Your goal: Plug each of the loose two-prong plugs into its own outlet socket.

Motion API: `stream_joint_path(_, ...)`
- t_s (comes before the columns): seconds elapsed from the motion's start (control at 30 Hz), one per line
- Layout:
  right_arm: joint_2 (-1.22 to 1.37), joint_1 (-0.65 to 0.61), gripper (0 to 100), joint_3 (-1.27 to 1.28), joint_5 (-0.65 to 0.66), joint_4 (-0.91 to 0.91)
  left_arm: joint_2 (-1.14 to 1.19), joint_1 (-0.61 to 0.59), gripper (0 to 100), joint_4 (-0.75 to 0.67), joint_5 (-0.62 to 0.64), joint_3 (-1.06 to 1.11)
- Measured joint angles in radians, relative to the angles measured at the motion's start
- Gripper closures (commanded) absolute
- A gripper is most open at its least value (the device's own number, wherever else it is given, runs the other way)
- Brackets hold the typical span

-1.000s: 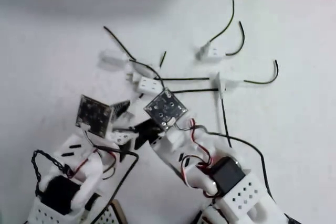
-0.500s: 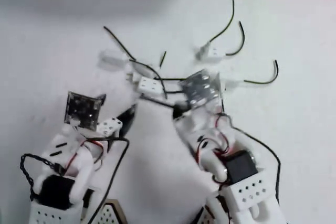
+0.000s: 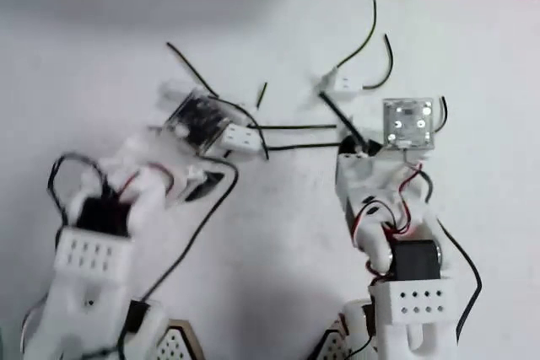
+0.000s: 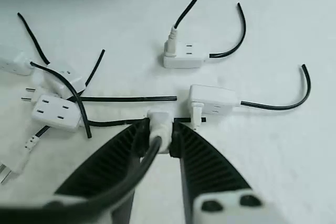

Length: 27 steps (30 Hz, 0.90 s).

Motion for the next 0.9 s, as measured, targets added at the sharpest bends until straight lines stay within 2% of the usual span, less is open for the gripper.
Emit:
stream_joint_path(0.17,0.0,0.014,98.1,0.0,0.0,-0.002,0.299,0.003,65,-0.071,-0.189,-0.163)
stream_joint_path(0.3,0.0,0.017,98.1,0.0,0.0,-0.002,0.543,0.031,65,-0.086,-0.281,-0.295)
stream_joint_path(0.57,0.0,0.018,98.1,0.0,0.0,-0.002,0.953,0.06,65,-0.089,-0.373,-0.577)
stream_joint_path(0.9,0.0,0.018,98.1,0.0,0.0,-0.002,1.224,0.064,68,-0.089,-0.41,-0.812)
